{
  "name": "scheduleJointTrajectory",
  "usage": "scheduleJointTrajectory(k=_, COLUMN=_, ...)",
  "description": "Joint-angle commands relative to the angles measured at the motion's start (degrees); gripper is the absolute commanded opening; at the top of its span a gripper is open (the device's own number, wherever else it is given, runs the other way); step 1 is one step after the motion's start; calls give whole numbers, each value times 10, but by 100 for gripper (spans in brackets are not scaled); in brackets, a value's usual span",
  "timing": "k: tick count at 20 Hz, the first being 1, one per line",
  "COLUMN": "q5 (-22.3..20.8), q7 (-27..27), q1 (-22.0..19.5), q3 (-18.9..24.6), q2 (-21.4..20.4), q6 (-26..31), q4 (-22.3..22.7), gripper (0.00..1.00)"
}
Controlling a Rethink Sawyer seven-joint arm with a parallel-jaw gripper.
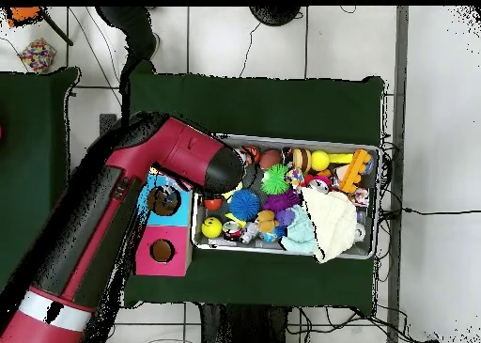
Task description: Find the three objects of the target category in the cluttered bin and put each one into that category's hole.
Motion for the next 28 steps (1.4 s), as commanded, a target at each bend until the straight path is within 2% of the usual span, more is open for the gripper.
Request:
scheduleJointTrajectory(k=1, q5=-11, q7=106, q1=-23, q3=90, q2=29, q6=-88, q4=-34, gripper=0)
scheduleJointTrajectory(k=28, q5=3, q7=138, q1=7, q3=107, q2=32, q6=-105, q4=-5, gripper=0)
